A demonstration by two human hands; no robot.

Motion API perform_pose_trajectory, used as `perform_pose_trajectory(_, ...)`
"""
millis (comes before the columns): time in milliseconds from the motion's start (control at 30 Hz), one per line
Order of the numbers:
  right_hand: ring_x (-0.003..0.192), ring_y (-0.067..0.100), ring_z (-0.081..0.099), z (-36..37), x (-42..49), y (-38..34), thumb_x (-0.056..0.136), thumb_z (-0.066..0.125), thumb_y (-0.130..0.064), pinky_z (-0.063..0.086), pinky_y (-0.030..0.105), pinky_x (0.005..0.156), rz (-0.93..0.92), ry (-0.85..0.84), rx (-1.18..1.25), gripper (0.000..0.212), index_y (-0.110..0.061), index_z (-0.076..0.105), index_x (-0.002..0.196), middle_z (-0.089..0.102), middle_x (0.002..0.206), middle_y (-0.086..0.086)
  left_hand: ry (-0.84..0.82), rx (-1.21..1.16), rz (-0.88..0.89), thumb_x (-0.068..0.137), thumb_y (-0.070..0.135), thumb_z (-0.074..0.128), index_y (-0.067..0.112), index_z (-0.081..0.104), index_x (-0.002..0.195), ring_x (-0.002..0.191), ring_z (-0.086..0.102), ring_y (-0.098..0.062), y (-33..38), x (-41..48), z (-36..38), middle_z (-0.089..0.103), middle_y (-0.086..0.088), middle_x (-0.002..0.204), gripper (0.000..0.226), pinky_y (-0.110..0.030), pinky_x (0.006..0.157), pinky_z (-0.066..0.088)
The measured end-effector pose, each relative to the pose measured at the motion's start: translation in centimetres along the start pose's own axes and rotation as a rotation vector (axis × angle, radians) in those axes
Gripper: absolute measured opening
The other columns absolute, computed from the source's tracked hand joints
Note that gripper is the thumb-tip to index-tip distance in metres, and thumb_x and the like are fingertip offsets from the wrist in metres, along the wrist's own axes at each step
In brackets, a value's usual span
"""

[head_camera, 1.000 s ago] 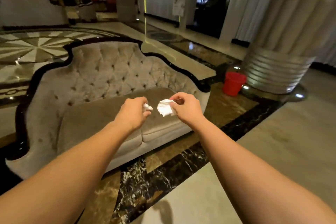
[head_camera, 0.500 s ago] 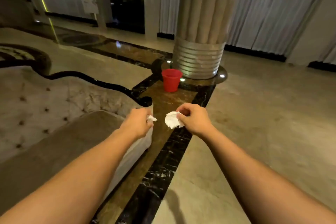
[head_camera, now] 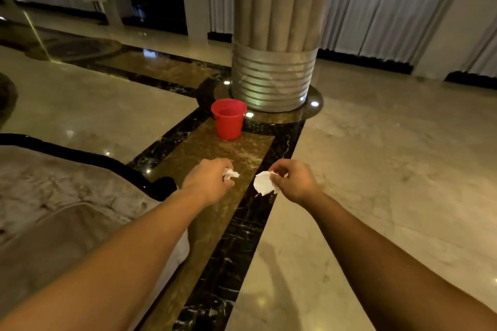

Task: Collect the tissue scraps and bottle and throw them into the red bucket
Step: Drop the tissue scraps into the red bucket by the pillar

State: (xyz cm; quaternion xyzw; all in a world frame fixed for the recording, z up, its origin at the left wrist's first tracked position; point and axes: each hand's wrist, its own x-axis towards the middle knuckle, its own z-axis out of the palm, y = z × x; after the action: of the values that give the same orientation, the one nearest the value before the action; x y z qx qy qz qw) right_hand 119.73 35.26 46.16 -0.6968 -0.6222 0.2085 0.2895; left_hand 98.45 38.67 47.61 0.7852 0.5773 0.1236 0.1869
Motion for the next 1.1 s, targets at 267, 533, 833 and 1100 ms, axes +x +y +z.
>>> perform_pose_trajectory(267,0.078,0.012,0.058,3.5,21.6,1.3,0.088,0.064,-0.022,0.042,0.021,0.061,-0.069,-0.136,0.010,0.008,-0.022,0.071,0.094,0.063,0.084,-0.004,0.002,0.023,-0.049,0.087,0.029,0.065,0.028,0.061,0.107,0.064,0.052,-0.010,-4.9,20.2,-0.6,0.057,0.005,0.082,0.021,-0.027,0.052,0.039)
perform_pose_trajectory(533,0.086,0.014,0.060,5.9,47.3,2.0,0.088,0.066,-0.020,0.049,0.031,0.077,-0.113,-0.168,-0.055,0.014,-0.017,0.071,0.100,0.066,0.090,-0.002,-0.016,-0.044,-0.080,0.085,0.026,0.065,0.025,0.061,0.107,0.083,0.060,-0.023,-11.7,46.2,0.0,0.065,-0.006,0.099,0.022,-0.031,0.068,0.049)
perform_pose_trajectory(833,0.083,0.015,0.059,5.2,72.8,6.2,0.087,0.064,-0.018,0.043,0.026,0.069,-0.031,-0.164,-0.088,0.015,-0.019,0.071,0.101,0.066,0.092,0.000,-0.099,0.013,-0.019,0.086,0.028,0.066,0.024,0.059,0.106,0.089,0.062,-0.026,-13.5,72.4,-0.7,0.067,-0.007,0.104,0.022,-0.039,0.077,0.053)
perform_pose_trajectory(1100,0.081,0.017,0.060,11.7,95.7,14.8,0.084,0.061,-0.016,0.051,0.033,0.070,0.023,-0.261,-0.079,0.018,-0.021,0.071,0.098,0.064,0.087,-0.002,-0.166,0.014,-0.166,0.087,0.024,0.064,0.020,0.062,0.109,0.095,0.060,-0.024,-18.0,94.2,3.4,0.065,0.000,0.101,0.022,-0.028,0.072,0.044)
